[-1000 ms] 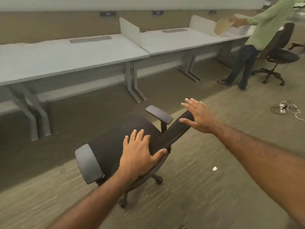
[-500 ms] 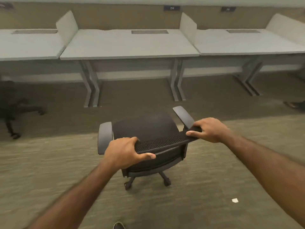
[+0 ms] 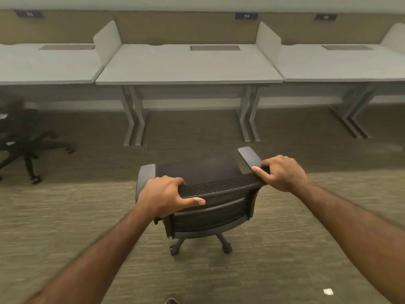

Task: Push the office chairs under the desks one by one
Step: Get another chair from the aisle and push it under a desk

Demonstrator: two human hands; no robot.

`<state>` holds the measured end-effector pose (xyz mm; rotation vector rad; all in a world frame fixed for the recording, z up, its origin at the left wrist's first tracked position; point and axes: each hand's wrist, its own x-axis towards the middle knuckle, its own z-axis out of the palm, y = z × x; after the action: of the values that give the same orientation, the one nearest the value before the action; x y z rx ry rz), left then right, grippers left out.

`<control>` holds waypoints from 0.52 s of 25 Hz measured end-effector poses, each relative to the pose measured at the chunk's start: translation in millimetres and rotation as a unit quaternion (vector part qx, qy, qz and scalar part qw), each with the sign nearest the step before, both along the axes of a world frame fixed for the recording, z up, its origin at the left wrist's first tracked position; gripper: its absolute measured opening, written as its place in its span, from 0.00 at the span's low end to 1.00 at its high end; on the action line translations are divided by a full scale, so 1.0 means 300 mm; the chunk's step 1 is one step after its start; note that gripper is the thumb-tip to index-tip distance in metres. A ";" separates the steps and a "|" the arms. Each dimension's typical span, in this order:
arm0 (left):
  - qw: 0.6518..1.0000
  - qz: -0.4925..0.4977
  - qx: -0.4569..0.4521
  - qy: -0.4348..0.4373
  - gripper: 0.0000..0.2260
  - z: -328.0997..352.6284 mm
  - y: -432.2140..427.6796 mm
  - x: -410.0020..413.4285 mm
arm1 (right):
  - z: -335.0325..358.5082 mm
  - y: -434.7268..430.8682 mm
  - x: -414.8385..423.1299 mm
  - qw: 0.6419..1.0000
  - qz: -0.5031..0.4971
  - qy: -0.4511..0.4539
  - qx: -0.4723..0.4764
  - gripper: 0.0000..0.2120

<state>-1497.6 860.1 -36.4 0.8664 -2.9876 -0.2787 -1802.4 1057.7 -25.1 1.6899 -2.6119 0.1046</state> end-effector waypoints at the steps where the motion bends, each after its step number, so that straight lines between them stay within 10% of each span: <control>1: 1.000 -0.002 -0.002 0.002 0.42 -0.004 -0.038 -0.008 | -0.003 -0.038 -0.004 1.000 -0.002 0.004 0.000 0.36; 13: 1.000 0.004 -0.006 -0.005 0.47 -0.013 -0.569 -0.169 | -0.035 -0.559 -0.150 0.999 -0.006 0.016 -0.032 0.34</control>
<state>-1548.4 689.3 -40.3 0.8802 -2.9912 -0.2560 -1847.3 890.1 -35.6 1.6422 -2.5658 0.1563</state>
